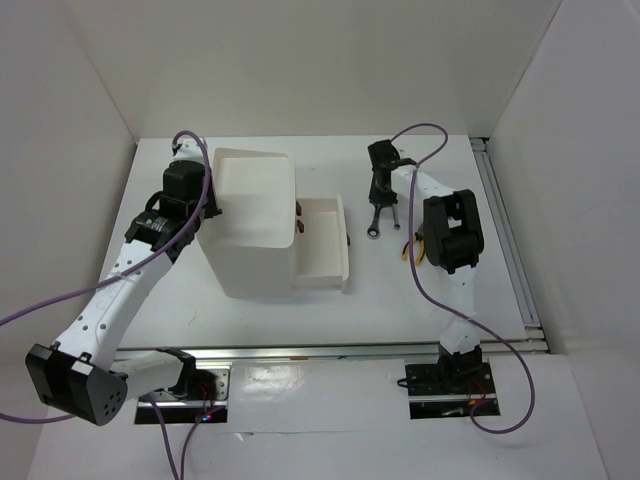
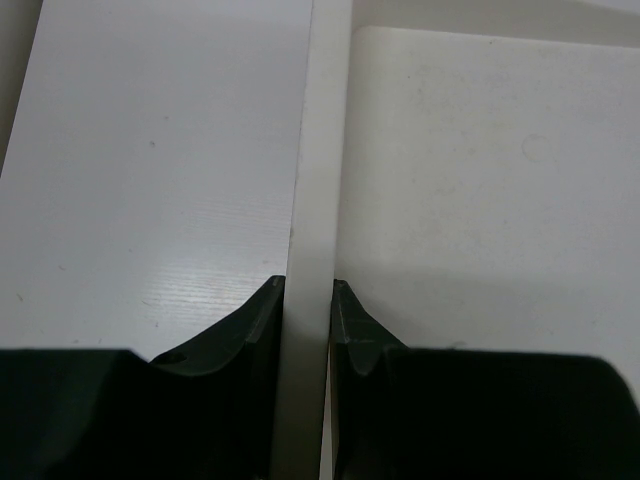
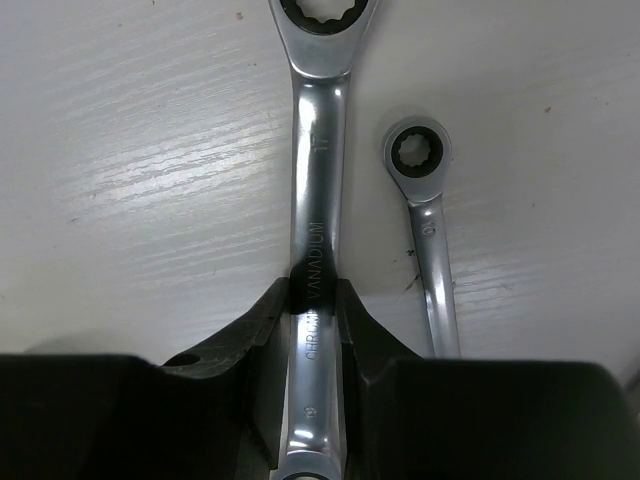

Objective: Sort the tools into containers

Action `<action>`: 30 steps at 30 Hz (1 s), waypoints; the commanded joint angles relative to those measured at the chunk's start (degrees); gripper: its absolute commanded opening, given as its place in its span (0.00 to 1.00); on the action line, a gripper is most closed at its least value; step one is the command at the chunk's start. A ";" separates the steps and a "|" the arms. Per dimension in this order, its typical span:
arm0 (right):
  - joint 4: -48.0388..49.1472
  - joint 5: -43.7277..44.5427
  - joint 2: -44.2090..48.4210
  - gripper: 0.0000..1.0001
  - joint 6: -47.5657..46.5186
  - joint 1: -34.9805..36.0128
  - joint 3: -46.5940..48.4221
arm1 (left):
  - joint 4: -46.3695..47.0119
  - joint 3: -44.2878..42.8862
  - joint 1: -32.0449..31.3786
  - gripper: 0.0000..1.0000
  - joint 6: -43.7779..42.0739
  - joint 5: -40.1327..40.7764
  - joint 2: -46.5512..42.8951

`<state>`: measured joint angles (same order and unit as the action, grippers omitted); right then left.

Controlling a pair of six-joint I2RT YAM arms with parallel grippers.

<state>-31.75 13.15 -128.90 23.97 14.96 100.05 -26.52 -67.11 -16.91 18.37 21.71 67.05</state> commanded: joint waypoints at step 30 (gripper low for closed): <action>31.92 -26.76 25.36 0.00 -0.76 -6.00 -31.93 | -5.64 1.90 -0.76 0.26 4.48 -5.89 1.33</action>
<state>-7.66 -10.26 -109.97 21.37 10.09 68.75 -26.52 -67.11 -16.91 18.37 21.63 67.02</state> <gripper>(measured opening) 0.265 0.327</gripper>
